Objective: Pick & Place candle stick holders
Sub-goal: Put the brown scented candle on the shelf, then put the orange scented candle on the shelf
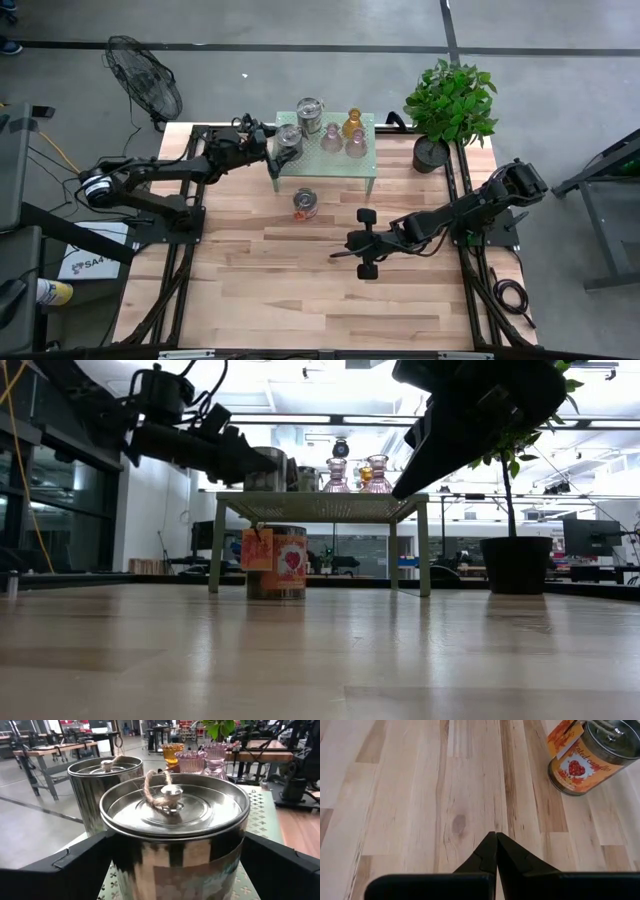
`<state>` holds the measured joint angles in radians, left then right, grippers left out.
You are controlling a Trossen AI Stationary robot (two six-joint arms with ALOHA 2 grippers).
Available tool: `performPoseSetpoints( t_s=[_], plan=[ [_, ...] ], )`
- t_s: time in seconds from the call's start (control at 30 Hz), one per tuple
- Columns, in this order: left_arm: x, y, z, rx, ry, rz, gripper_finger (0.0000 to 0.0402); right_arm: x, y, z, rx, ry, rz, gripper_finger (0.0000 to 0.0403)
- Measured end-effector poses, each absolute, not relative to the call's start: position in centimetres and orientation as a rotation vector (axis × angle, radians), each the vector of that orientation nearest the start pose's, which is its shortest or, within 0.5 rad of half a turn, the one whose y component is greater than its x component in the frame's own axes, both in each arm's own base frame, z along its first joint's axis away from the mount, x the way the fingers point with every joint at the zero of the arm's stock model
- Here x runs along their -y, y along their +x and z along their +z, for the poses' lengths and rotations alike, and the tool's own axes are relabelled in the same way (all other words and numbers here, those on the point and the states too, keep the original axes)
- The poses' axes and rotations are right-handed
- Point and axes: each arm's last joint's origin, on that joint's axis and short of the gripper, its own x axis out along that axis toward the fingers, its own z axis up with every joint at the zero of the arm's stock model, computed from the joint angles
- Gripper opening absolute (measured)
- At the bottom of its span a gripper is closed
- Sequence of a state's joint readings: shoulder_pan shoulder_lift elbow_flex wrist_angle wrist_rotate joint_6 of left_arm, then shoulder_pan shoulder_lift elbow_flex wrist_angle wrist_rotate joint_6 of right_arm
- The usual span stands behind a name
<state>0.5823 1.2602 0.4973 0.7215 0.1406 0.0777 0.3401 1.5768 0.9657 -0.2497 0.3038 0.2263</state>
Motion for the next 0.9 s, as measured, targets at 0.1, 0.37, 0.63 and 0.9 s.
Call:
performPoseSetpoints(
  t_s=[0.1, 0.37, 0.63, 0.9],
  plan=[
    [-13.5, 21.3, 22.7, -0.060, 0.060, 0.436, 0.0399, -9.8, 30.3, 20.4, -0.813, -0.056, -0.059, 0.0000],
    [-13.1, 20.7, 23.4, -0.068, 0.079, 0.436, 0.0399, -9.8, 30.3, 20.4, -0.814, -0.040, -0.067, 0.0000],
    [-12.6, 20.0, 23.4, -0.135, 0.061, 0.429, 0.0399, -9.8, 30.3, 20.3, -0.818, -0.035, -0.070, 0.0000],
    [-12.0, 18.8, 24.4, -0.148, 0.081, 0.461, 0.0399, -9.8, 30.3, 20.3, -0.819, -0.035, -0.071, 0.0000]
  ],
)
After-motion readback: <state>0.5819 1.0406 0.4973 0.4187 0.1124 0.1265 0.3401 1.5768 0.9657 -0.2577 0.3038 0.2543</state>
